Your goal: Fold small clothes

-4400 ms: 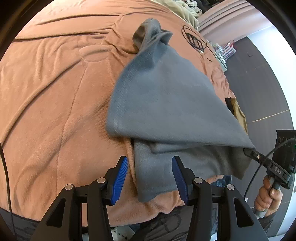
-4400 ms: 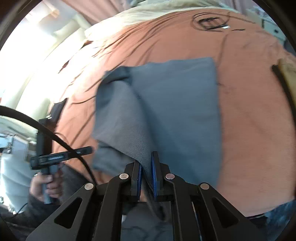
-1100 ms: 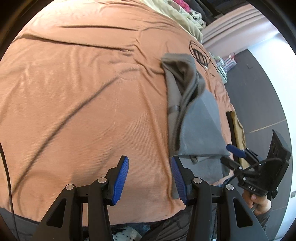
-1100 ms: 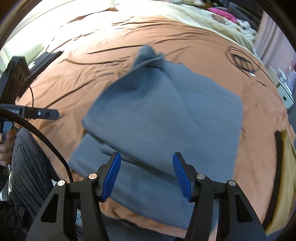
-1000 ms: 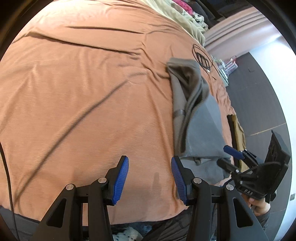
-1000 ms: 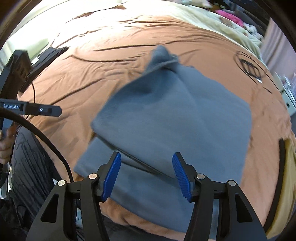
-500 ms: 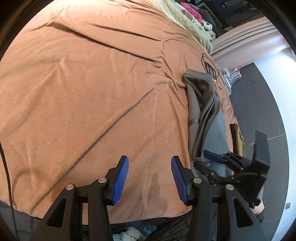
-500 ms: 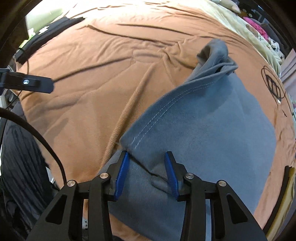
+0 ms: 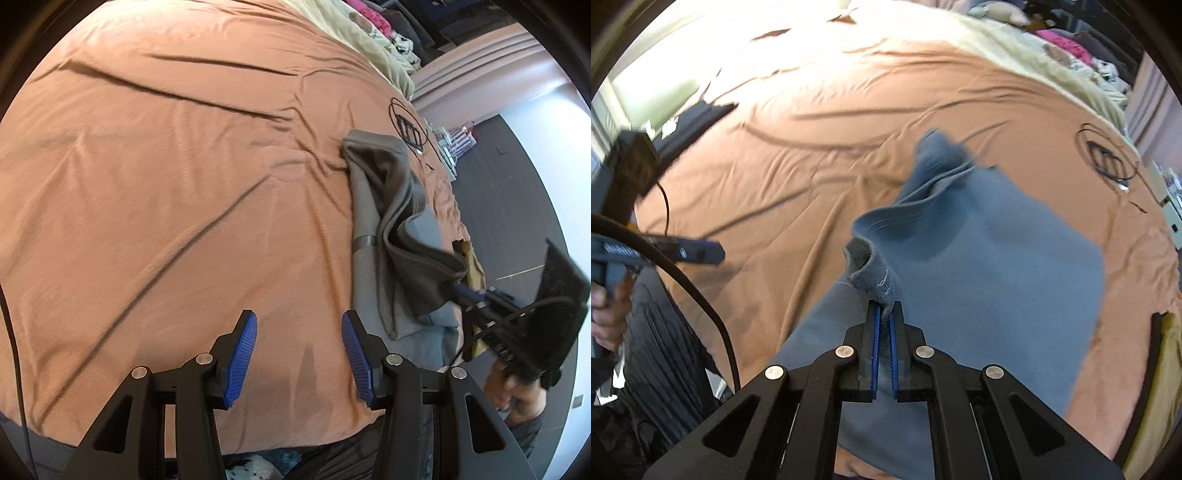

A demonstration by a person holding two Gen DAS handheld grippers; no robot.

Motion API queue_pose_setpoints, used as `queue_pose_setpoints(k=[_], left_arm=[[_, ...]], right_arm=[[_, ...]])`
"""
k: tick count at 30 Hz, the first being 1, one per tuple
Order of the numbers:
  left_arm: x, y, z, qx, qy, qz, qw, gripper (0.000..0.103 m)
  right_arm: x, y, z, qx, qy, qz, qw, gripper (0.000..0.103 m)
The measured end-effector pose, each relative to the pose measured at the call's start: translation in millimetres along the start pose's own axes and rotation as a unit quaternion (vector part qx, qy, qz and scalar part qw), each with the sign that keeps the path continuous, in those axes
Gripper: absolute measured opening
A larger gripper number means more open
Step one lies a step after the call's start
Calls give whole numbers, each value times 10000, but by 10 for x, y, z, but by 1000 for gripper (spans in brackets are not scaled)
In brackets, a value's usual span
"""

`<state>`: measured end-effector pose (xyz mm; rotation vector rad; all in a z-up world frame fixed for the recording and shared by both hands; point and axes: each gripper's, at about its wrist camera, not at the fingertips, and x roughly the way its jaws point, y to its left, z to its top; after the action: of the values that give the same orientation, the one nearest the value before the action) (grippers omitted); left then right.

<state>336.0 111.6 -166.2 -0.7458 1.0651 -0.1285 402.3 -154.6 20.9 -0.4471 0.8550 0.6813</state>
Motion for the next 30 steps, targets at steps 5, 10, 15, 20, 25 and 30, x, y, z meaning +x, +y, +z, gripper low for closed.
queue_pose_setpoints(k=[5, 10, 15, 20, 25, 30], left_arm=[[83, -223, 96, 165, 13, 12, 9999, 50], [186, -439, 190, 338, 41, 69, 9994, 50], [308, -611, 340, 490, 72, 181, 9986, 50], [396, -716, 521, 572, 67, 265, 9980, 50], [471, -811, 794, 695, 42, 396, 9968, 50], [504, -921, 1161, 839, -68, 507, 9952, 50]], right_arm=[[-341, -376, 41, 238, -274, -248, 9990, 1], [-514, -652, 59, 444, -401, -463, 9971, 1], [-569, -863, 99, 626, -518, -688, 9943, 0], [-511, -1053, 174, 818, -566, -901, 9909, 0], [-332, -1283, 275, 1002, -491, -973, 9890, 0], [-131, -1531, 424, 1178, -395, -958, 9876, 0]])
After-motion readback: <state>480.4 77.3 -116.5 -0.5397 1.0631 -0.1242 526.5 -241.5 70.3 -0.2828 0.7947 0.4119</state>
